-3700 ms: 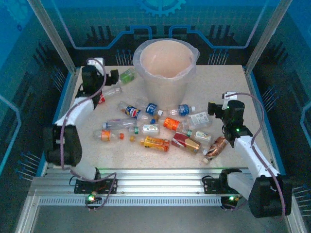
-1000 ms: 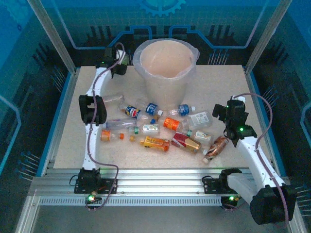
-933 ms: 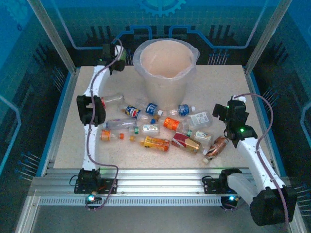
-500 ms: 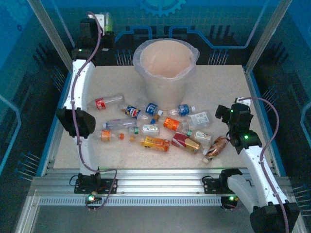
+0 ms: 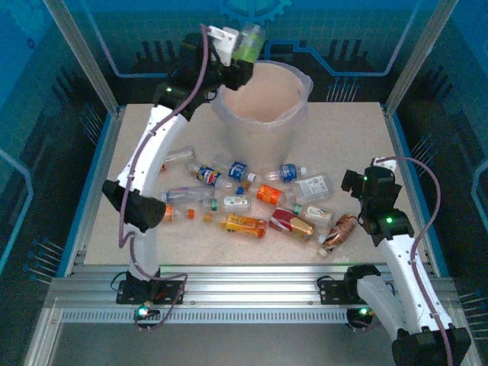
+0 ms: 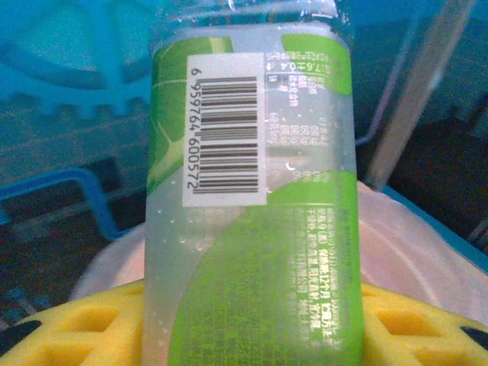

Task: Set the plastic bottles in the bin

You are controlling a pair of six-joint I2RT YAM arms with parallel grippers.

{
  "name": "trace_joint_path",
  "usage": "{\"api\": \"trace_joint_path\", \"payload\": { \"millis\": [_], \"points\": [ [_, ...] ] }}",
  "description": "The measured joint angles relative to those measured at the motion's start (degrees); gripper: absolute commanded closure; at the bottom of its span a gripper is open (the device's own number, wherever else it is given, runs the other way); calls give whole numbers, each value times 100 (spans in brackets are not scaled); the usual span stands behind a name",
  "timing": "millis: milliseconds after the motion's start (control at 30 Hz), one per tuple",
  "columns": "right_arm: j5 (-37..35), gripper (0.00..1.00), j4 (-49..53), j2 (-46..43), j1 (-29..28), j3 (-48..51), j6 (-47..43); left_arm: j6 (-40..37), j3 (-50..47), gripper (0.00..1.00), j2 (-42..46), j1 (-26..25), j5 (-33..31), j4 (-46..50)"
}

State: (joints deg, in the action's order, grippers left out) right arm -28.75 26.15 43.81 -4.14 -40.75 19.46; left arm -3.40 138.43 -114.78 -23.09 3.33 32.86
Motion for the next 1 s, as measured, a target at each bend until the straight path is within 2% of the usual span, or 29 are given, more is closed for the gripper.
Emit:
{"api": "trace_joint_path", "payload": {
  "millis": [233,500,1000],
  "points": [
    [-26,0,186,212,0,-155,-44,-258,505,78,-793,-396,107,37],
    [-44,0,348,350,0,-212,-42,-595,511,76,-1429,-398,66,59],
    [-39,0,428,645,0,-363,-37,-1694,553,70,-1875,-398,-374,393]
  ]
}}
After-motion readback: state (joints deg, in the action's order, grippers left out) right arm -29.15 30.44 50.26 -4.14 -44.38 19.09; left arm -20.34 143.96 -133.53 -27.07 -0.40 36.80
